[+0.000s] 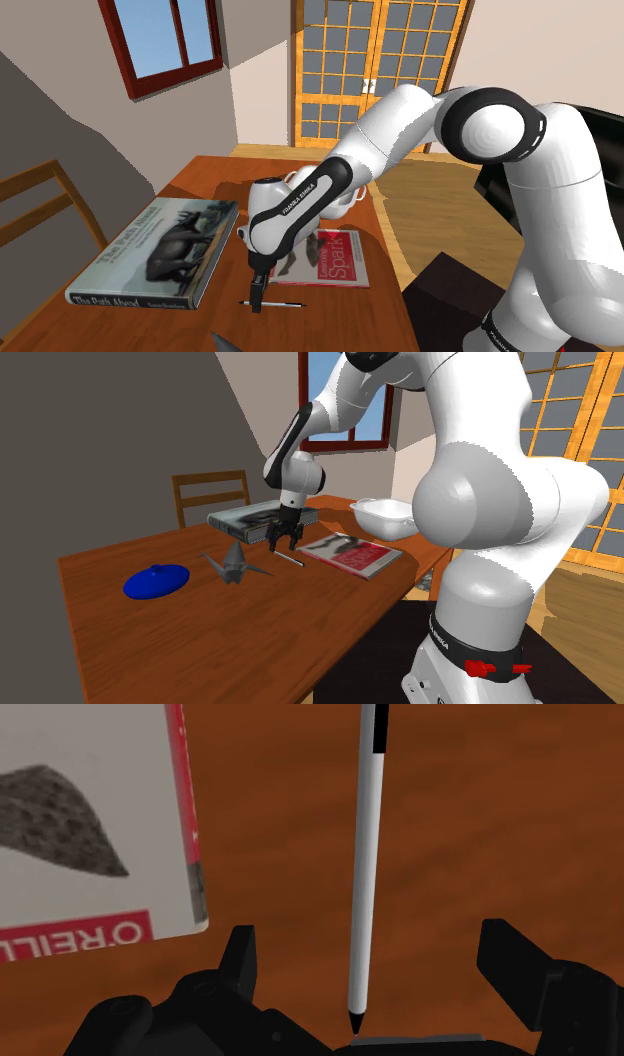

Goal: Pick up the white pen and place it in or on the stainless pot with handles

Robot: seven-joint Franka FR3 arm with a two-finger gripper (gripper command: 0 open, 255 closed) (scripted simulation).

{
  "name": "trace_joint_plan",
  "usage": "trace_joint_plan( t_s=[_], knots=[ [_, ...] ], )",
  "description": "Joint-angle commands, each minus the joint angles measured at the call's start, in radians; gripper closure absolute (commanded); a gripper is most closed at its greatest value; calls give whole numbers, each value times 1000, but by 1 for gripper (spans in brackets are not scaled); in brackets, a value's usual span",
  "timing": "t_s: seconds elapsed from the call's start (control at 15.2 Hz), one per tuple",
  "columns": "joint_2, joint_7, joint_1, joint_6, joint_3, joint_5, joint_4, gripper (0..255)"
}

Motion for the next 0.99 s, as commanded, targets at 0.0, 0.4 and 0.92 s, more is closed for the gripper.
trace_joint_plan(
  t_s=[0.0, 0.4, 0.92],
  knots=[
    [2, 0, 0, 2, 0, 0, 0, 0],
    [2, 0, 0, 2, 0, 0, 0, 255],
    [2, 0, 0, 2, 0, 0, 0, 255]
  ],
)
